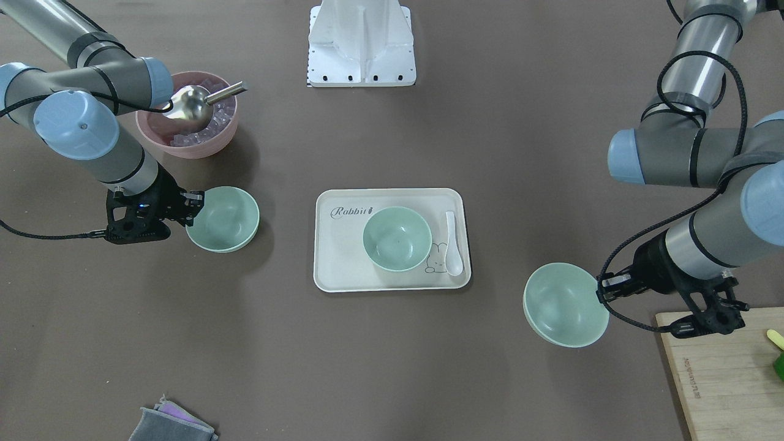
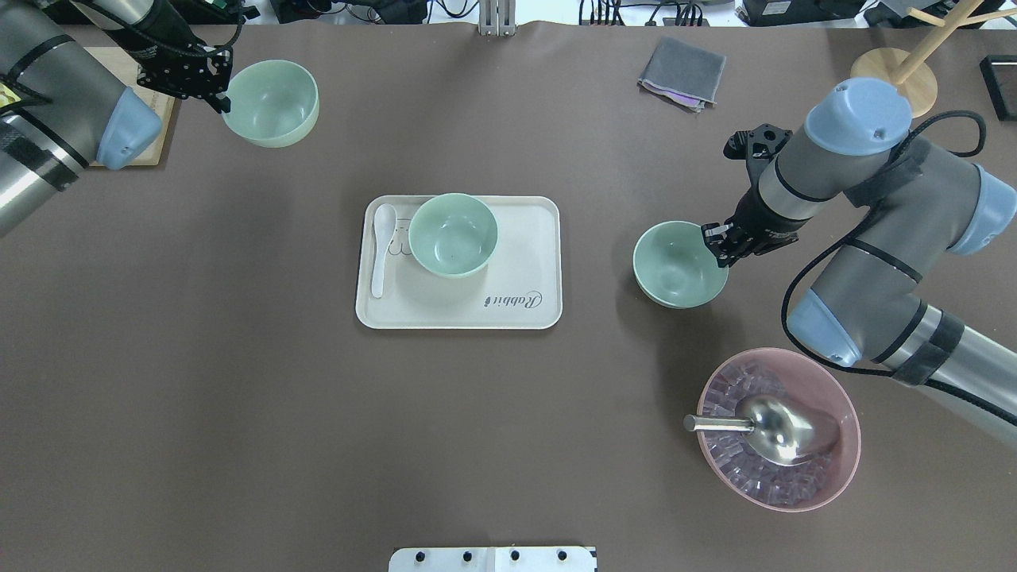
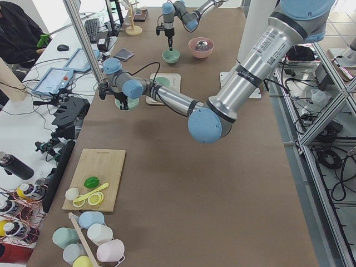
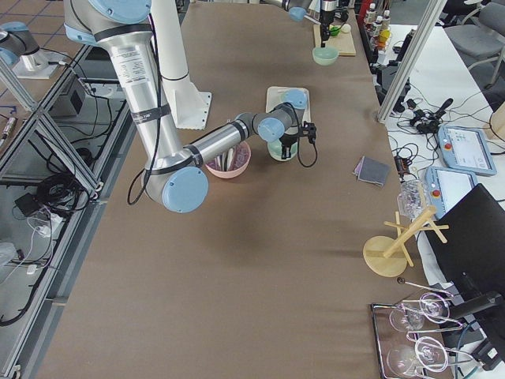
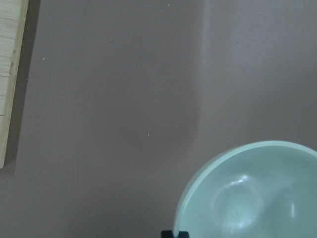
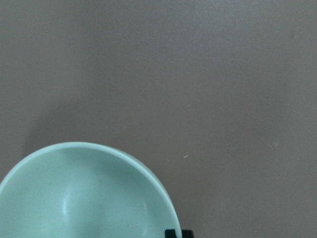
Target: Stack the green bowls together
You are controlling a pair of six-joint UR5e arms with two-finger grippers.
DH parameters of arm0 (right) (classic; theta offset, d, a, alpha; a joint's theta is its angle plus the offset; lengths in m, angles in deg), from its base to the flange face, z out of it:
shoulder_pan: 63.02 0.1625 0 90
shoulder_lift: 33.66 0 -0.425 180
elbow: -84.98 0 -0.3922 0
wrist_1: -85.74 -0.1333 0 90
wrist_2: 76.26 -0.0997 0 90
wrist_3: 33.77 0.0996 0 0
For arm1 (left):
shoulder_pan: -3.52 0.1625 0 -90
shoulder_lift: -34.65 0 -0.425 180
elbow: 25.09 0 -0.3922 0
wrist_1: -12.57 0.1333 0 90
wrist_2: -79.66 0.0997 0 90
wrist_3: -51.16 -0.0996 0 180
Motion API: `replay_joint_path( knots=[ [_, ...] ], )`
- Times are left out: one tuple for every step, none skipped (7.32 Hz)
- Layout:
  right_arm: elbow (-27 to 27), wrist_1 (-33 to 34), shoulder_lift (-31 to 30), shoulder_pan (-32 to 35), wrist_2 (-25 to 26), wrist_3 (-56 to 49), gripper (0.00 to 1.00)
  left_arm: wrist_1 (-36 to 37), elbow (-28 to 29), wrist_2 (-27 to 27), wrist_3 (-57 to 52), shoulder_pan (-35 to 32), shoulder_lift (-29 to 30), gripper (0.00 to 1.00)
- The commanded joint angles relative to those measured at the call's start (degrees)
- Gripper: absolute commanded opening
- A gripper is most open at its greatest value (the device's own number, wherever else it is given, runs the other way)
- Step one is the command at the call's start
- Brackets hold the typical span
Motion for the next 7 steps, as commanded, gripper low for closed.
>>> replay_joint_path(
  knots=[
    [-0.1,0.0,1.5,3.0,-5.0,0.2,0.00,0.0,-0.6,0.0,1.5,0.4,0.8,0.00],
    [-0.1,0.0,2.5,3.2,-5.2,1.1,0.00,0.1,-1.9,0.0,3.5,2.1,0.9,0.00],
    [-0.1,0.0,3.2,3.7,-5.4,2.3,0.00,0.1,-3.4,0.1,7.0,4.3,1.1,0.00],
    [-0.1,0.0,3.6,3.8,-5.5,2.9,0.00,0.1,-4.2,0.2,8.9,6.0,1.2,0.00],
    [-0.1,-0.1,4.2,3.9,-5.5,4.2,0.00,0.1,-4.7,0.4,12.3,7.8,2.6,0.00],
    [0.0,-0.1,4.4,4.2,-5.4,4.3,0.00,0.6,-4.6,0.4,16.3,9.2,4.4,0.00],
    [0.2,0.1,4.4,4.6,-5.2,4.2,0.00,5.5,-4.6,0.7,17.9,10.7,8.1,0.00]
  ],
)
